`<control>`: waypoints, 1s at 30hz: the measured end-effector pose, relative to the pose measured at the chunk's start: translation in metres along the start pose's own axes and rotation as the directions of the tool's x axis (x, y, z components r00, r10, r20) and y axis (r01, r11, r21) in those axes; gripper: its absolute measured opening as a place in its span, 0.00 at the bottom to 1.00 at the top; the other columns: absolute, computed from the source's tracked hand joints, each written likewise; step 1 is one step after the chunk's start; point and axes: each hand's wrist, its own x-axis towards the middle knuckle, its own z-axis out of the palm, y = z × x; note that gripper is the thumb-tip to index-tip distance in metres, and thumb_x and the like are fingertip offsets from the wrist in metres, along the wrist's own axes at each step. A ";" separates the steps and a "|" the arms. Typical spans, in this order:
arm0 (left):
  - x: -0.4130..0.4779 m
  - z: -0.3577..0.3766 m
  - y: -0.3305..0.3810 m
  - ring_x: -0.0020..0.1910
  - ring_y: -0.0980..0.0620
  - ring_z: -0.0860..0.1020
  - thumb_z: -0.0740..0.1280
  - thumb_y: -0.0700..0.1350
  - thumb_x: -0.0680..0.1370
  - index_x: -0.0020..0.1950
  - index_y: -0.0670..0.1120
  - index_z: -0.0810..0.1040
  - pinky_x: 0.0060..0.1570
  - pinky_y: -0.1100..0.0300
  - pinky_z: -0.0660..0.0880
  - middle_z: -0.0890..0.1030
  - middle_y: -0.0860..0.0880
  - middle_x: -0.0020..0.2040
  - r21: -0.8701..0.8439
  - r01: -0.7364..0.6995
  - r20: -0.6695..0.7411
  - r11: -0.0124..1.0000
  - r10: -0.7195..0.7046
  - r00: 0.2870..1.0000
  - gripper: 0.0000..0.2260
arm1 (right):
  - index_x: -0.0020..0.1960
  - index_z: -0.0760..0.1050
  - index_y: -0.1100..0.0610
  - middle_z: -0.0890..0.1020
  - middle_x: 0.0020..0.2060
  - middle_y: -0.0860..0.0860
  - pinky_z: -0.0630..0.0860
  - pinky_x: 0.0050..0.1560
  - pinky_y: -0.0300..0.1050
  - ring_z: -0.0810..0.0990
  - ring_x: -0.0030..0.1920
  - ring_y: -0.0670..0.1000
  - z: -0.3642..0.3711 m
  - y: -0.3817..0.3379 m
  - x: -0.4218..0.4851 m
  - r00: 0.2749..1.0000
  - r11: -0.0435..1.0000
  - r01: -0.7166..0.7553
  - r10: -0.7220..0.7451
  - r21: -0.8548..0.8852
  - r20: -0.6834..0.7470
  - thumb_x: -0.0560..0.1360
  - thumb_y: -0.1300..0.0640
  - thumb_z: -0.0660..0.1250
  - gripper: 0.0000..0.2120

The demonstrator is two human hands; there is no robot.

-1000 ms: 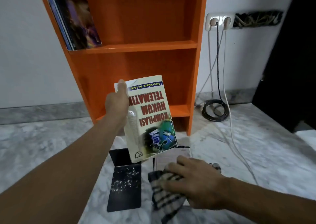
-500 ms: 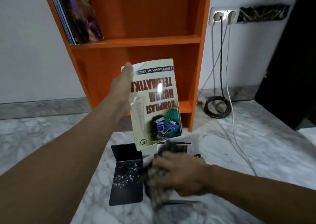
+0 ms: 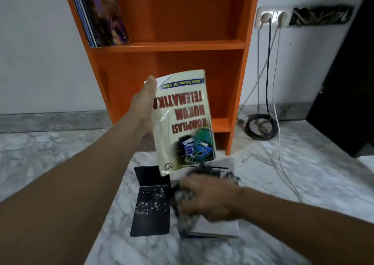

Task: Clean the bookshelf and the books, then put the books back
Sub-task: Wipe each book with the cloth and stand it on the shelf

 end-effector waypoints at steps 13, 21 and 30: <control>0.016 -0.009 -0.021 0.39 0.46 0.86 0.56 0.63 0.81 0.44 0.47 0.79 0.44 0.51 0.83 0.84 0.47 0.39 0.145 -0.089 -0.158 0.985 0.112 0.981 0.23 | 0.49 0.79 0.56 0.82 0.46 0.54 0.77 0.39 0.42 0.81 0.47 0.56 -0.004 0.053 -0.009 0.506 0.254 -0.846 0.657 0.468 0.559 0.69 0.67 0.72 0.12; 0.037 -0.009 -0.046 0.31 0.52 0.84 0.57 0.64 0.80 0.54 0.41 0.79 0.31 0.60 0.79 0.84 0.49 0.35 0.159 -0.066 -0.280 0.985 0.109 0.954 0.27 | 0.70 0.69 0.59 0.76 0.65 0.55 0.73 0.53 0.40 0.76 0.61 0.55 0.061 0.085 -0.015 0.476 0.392 -0.879 0.696 0.270 0.538 0.73 0.60 0.71 0.27; 0.051 -0.015 -0.074 0.26 0.55 0.82 0.55 0.62 0.82 0.41 0.45 0.78 0.26 0.63 0.77 0.82 0.51 0.28 0.153 -0.031 -0.274 0.988 0.072 0.959 0.24 | 0.56 0.79 0.60 0.83 0.50 0.56 0.75 0.47 0.44 0.80 0.49 0.56 0.067 0.113 0.010 0.216 -0.022 -0.704 0.946 0.709 0.243 0.77 0.67 0.57 0.14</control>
